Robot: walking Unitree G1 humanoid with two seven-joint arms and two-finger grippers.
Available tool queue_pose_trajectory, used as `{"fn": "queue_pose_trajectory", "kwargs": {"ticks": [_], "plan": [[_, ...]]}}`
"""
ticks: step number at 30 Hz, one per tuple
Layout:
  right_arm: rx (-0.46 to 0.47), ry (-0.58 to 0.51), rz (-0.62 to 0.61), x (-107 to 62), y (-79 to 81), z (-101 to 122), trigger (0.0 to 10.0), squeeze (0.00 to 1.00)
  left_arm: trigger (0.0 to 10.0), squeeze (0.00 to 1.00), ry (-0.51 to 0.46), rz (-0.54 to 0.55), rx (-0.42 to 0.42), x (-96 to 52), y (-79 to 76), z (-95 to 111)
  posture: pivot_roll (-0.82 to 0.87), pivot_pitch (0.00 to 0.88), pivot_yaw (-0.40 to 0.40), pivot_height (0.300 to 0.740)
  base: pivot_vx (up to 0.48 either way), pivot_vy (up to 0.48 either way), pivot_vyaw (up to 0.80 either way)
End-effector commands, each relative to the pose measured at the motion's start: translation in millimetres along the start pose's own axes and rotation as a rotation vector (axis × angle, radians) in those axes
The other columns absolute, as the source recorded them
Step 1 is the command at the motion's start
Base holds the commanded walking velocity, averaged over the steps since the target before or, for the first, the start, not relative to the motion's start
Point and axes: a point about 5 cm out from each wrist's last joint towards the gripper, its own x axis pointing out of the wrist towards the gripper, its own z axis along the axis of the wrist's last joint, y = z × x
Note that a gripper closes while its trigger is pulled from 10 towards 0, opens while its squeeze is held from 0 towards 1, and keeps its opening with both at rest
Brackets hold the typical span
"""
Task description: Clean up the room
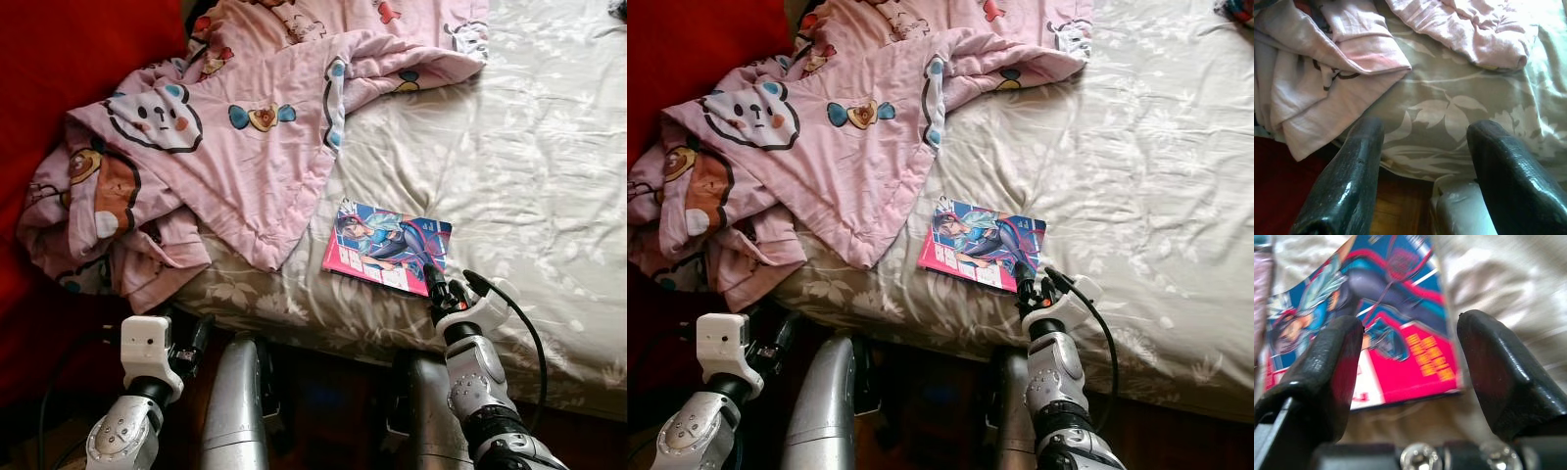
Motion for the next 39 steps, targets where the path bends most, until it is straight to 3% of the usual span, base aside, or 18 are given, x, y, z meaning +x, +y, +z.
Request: {"fn": "queue_pose_trajectory", "kwargs": {"ticks": [1,8,12,16,27,34,39], "plan": [[0.041,0.028,-0.015,-6.3,-7.9,-8,10.0,0.00,10.0,0.00,0.040,0.000,0.003,-7.6,2.0,-6,0.16,0.420,0.042,0.573,0.000,0.000,0.00],[0.138,0.052,-0.010,-12.4,-18.6,-12,10.0,0.00,10.0,0.00,0.058,-0.006,0.013,-15.7,2.1,-6,0.18,0.441,0.051,0.573,0.000,0.000,0.00],[0.250,0.058,-0.046,-20.3,-31.4,-17,10.0,0.00,10.0,0.00,0.063,-0.005,0.020,-21.4,2.5,-4,0.20,0.459,0.060,0.573,0.000,0.000,0.00],[0.327,0.080,-0.011,-25.4,-33.9,-23,10.0,0.00,10.0,0.00,0.073,-0.008,0.028,-26.0,3.2,-3,0.21,0.473,0.069,0.573,0.000,0.000,0.00],[0.426,0.210,0.092,-31.8,-19.1,-51,10.0,0.00,10.0,0.00,0.094,-0.009,0.041,-35.6,4.9,1,0.25,0.503,0.080,0.573,0.000,0.000,0.00],[0.455,0.190,0.068,-27.2,-16.5,-48,10.0,0.00,10.0,0.00,0.105,-0.003,0.049,-41.0,6.2,1,0.26,0.516,0.084,0.573,0.000,0.000,0.00],[0.540,0.152,0.053,-23.0,-14.9,-44,10.0,0.00,10.0,0.00,0.107,-0.004,0.052,-44.7,5.3,4,0.28,0.530,0.091,0.573,0.000,0.000,0.00]]}}
